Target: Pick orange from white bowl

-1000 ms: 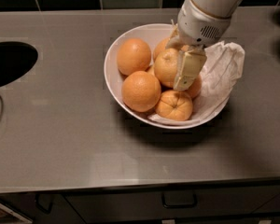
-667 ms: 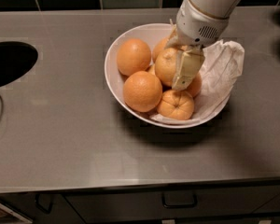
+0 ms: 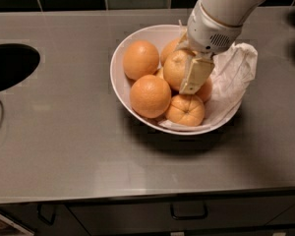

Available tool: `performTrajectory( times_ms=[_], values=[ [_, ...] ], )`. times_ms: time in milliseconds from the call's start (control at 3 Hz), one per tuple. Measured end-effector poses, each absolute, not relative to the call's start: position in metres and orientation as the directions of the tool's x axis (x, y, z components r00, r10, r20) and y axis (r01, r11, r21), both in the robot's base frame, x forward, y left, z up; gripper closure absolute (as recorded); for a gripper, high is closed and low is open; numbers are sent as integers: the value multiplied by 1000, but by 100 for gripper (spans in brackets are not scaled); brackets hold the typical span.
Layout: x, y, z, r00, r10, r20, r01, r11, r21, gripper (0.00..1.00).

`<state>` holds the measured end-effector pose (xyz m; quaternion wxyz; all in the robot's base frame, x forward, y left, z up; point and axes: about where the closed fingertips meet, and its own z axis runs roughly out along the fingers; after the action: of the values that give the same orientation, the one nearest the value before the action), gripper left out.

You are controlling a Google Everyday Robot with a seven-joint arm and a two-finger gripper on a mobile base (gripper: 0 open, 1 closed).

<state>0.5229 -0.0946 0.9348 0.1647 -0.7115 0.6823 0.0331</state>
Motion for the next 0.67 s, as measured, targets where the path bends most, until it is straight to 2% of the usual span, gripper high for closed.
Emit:
performTrajectory(
  times_ms=[333,667],
  values=[
    [523,-95,937,67,-960,-272,-982,-15,-189,62],
    [523,-95,937,67,-960,-272,-982,-15,-189,86]
  ],
)
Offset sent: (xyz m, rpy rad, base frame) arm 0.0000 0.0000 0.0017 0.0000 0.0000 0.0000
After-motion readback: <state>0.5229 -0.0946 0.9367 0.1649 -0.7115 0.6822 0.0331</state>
